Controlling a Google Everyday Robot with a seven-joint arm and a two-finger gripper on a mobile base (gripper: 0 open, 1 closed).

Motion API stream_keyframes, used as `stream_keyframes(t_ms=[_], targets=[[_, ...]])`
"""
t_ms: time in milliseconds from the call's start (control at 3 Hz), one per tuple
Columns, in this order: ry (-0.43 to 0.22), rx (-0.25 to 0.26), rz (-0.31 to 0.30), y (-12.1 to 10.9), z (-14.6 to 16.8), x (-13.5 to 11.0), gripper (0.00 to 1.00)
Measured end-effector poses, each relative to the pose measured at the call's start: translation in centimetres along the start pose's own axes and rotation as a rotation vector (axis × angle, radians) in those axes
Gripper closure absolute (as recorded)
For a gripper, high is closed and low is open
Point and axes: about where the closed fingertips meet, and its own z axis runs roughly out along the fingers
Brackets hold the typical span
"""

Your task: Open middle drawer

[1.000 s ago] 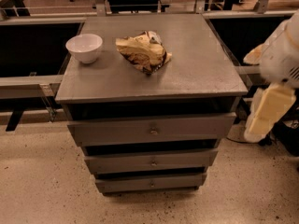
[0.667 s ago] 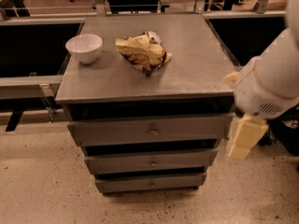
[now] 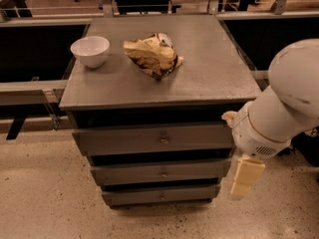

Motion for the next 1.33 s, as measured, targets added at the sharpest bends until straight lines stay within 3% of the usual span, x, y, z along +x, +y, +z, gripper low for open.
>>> stream_keyframes(t_ms=[333,667,1000,1333], targets=[[0.002,-0.021,0.0,0.0,0.6,0.0,0.0],[0.0,-0.047,-0.006,1.6,4.5,1.8,0.0],[-0.025,-0.055,-0.062,4.4,11.2,3.3,0.0],[-0.044,0.003,-0.066,3.6,12.1,3.0,0.0]])
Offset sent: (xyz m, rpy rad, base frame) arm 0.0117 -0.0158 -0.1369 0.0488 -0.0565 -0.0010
